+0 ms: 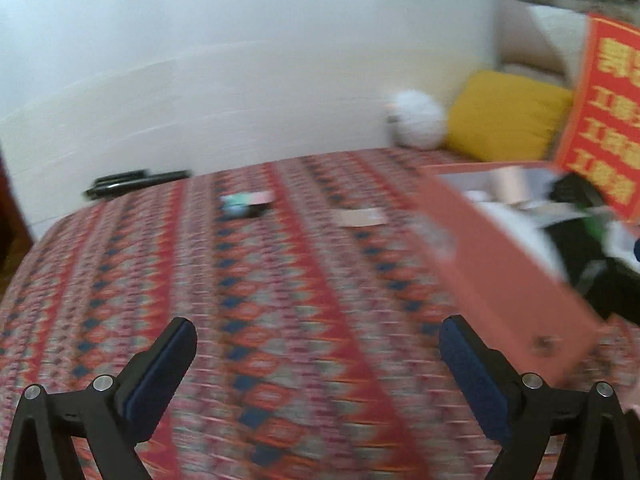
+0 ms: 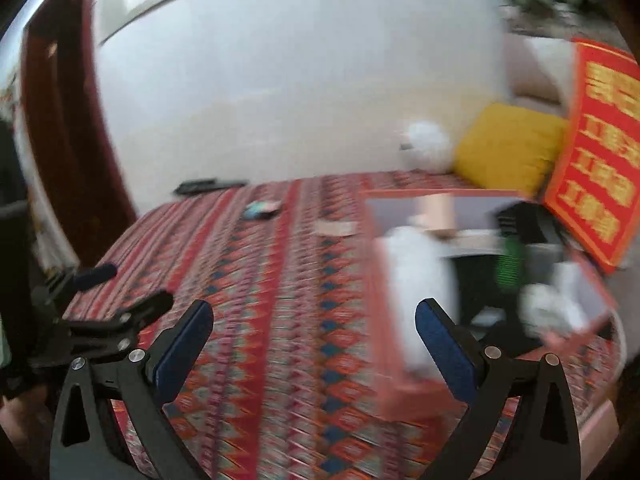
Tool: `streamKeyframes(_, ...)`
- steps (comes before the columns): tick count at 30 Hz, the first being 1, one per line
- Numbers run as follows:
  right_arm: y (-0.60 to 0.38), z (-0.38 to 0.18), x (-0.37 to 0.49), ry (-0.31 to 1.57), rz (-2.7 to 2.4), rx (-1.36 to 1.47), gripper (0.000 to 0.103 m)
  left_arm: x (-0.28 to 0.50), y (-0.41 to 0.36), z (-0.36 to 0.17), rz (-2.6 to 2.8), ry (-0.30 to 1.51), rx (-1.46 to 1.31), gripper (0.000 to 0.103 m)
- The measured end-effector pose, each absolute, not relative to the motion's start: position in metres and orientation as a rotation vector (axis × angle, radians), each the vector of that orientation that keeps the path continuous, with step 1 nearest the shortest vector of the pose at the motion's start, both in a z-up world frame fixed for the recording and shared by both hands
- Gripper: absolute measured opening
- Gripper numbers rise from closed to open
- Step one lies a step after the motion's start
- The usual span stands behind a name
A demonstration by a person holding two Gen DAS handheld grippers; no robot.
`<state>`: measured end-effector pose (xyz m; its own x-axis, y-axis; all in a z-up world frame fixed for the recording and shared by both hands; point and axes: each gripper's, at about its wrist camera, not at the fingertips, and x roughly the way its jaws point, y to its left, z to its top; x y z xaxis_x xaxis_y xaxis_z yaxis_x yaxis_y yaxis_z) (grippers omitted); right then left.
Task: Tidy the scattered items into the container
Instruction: 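Move both open tools back toward the pouch and small bottle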
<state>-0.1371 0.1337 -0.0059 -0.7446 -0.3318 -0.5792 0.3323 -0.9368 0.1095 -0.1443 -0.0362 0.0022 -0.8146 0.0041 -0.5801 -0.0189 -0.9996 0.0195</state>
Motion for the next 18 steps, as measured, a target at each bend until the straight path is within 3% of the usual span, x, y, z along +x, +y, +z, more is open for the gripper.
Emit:
streamKeyframes(5,0.058,-0.042,-0.223,-0.018,-2.534,1.023,0.102,-0.206,-0.095,-0.022,3.012,0.033,-1.04,0.1)
streamKeyframes(9,0.016,-0.059,-0.337,-0.197,-2.441,1.14,0.102,-0.29,-0.126,-0.054,2.972,-0.047,-1.134,0.1)
streamKeyframes(13,-0.022,-0.085,-0.471,-0.343,-2.293,1.293,0.102,-0.362,-0.13,-0.093,2.936,-0.014,-1.149,0.1)
streamKeyframes(18,-0.086,-0.147,-0.601,-0.327,-2.21,1.473,0.102,-0.431,-0.126,-0.131,2.871,0.029,-1.096,0.1)
